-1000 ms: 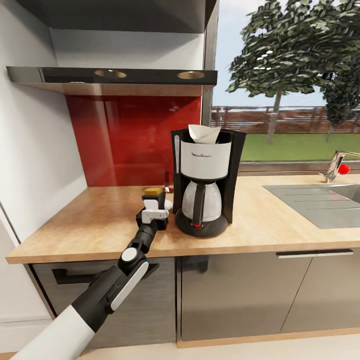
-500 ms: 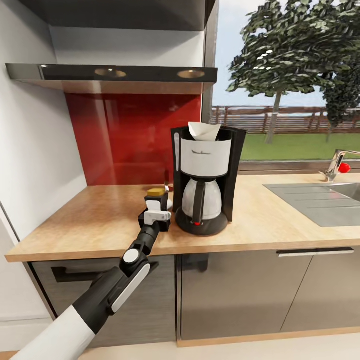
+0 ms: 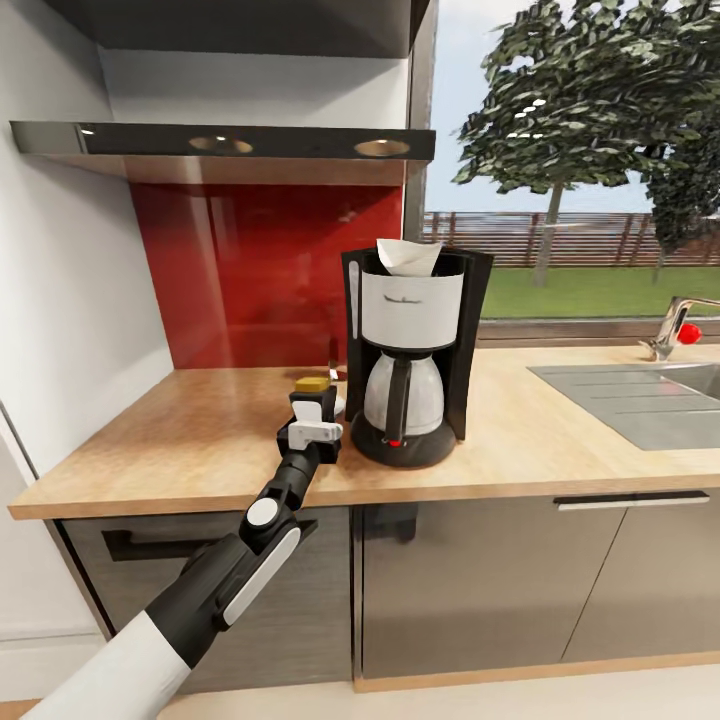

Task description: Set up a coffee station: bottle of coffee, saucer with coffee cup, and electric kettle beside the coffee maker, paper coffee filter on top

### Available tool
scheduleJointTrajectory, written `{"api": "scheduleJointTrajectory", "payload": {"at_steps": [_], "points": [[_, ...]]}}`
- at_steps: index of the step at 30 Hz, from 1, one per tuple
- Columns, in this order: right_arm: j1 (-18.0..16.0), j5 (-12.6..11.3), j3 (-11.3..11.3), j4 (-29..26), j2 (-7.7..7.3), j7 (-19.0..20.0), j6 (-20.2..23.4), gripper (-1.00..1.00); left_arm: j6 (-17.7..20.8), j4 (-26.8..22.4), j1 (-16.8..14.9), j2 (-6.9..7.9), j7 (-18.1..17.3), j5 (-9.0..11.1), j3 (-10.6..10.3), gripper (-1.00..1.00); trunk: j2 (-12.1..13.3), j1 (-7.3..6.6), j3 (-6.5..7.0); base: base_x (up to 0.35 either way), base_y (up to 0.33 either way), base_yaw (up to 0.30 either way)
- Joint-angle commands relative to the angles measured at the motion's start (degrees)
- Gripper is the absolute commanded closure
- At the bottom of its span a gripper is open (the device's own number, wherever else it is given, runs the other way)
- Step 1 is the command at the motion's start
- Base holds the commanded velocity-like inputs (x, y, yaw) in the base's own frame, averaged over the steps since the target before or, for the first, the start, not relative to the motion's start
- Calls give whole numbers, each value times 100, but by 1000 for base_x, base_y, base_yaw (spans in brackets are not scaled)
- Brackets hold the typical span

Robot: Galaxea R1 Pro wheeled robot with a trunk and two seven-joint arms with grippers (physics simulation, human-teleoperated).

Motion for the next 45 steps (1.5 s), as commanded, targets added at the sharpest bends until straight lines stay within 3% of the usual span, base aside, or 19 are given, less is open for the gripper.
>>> {"api": "scheduleJointTrajectory", "payload": {"at_steps": [1,15,33,34,45], "points": [[-5,61,-45,-5,1,20,-33,-100,-5,-6,-8,7,39,38,-24,100,-3,0,-6,0,0,0],[-5,61,-46,-5,1,20,-33,-100,-5,-6,-8,7,39,38,-24,100,-324,175,-150,0,0,0],[-4,61,-46,-5,1,20,-33,-100,28,1,-8,7,39,38,-23,100,-324,175,-150,0,0,0],[-4,61,-46,-5,1,20,-33,-100,32,0,-8,7,39,38,-23,-100,-324,175,-150,0,0,0],[-5,61,-46,-5,1,20,-33,-100,25,2,-8,7,39,38,-24,-100,-324,175,-150,0,0,0]]}}
